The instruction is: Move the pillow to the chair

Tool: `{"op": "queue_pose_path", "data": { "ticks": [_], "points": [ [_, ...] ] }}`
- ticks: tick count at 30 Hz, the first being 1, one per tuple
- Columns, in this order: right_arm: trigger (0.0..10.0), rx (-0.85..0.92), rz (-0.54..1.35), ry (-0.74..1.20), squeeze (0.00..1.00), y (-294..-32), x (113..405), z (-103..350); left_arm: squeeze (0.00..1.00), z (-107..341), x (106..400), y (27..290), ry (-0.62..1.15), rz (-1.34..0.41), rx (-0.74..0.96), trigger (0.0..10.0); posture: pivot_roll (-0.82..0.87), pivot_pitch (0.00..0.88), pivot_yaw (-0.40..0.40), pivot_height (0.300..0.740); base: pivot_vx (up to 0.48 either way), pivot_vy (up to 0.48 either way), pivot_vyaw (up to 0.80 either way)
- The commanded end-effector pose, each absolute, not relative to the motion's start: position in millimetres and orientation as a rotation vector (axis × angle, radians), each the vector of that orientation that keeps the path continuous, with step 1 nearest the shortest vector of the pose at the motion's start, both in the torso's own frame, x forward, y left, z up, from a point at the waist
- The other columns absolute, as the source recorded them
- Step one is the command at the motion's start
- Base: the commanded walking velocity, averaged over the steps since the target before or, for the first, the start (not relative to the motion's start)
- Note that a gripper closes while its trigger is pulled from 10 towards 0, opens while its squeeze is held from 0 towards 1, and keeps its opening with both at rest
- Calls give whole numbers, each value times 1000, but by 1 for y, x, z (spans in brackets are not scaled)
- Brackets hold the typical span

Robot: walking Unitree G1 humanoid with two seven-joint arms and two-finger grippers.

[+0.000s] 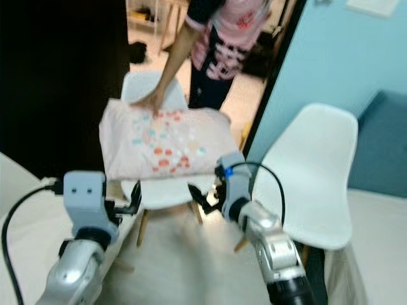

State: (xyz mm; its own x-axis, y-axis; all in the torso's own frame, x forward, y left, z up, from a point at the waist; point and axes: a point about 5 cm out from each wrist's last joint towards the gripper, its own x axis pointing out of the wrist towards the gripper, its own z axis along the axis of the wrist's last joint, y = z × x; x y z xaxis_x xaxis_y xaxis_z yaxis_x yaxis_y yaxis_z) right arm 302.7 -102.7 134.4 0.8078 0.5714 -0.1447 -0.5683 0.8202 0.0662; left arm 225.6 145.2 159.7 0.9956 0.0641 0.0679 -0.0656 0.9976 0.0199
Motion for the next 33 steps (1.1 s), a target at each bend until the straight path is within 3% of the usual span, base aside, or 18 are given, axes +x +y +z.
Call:
{"op": "queue_pose_path", "data": {
  "ticks": [1,25,33],
  "points": [
    [10000,11,587,179,0,-111,302,131,0,160,226,140,-65,44,20,10000,94,0,-128,740,-360,0,-769],
    [10000,14,579,190,0,-112,303,128,0,160,226,140,-73,31,19,10000,95,0,-130,740,-347,0,-775],
    [10000,19,574,187,0,-112,304,129,0,163,228,146,-86,63,22,10000,91,0,-129,740,0,0,-773]
  ]
}}
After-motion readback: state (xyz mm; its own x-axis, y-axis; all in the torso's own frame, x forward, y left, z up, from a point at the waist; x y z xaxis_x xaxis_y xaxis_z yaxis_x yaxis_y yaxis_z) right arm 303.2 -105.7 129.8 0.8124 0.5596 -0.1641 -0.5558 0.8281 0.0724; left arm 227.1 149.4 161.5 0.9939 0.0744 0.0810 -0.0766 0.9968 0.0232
